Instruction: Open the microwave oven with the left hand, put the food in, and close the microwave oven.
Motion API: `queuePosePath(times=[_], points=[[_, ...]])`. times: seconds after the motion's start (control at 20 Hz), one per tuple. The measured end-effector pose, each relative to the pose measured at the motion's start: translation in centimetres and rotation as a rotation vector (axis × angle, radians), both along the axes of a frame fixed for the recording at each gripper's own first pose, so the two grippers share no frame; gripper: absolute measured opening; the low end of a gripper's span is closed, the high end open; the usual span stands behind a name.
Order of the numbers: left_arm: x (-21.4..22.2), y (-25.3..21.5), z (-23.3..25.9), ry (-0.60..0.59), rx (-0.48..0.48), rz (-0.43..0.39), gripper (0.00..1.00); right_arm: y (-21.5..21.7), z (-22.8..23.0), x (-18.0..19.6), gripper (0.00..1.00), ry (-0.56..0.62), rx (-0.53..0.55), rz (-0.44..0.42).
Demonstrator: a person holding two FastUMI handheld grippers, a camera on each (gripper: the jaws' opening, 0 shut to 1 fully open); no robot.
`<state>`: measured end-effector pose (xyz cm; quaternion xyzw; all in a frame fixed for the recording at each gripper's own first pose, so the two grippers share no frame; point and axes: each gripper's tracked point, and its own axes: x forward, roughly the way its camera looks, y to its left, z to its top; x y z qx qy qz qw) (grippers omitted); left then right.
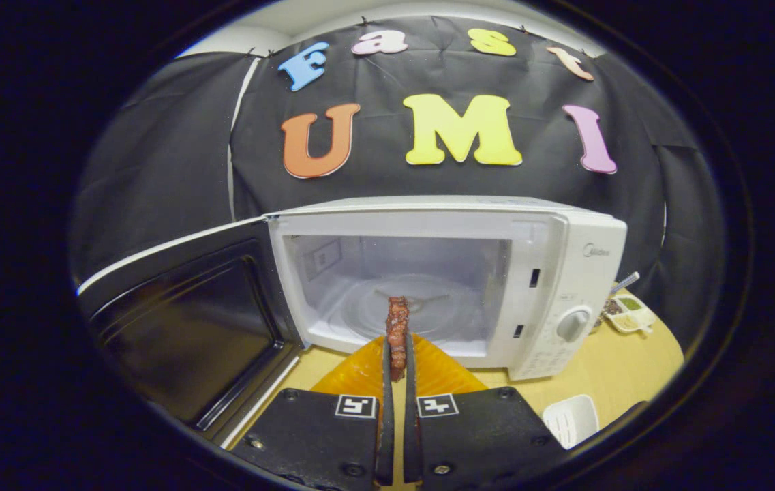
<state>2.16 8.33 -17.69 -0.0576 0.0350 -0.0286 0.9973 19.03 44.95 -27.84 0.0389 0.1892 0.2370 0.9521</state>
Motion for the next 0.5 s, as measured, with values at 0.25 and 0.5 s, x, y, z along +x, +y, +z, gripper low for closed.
queuePosePath(times=[0.25,0.5], points=[[0.2,0.6,0.0,-0.014,0.0,-0.014,0.92,4.4,-0.2,4.6,0.09,0.06,0.234,-0.06],[0.5,1.0,-0.1,-0.003,0.014,0.0,0.92,5.5,-1.2,8.8,0.09,0.162,0.53,-0.241]])
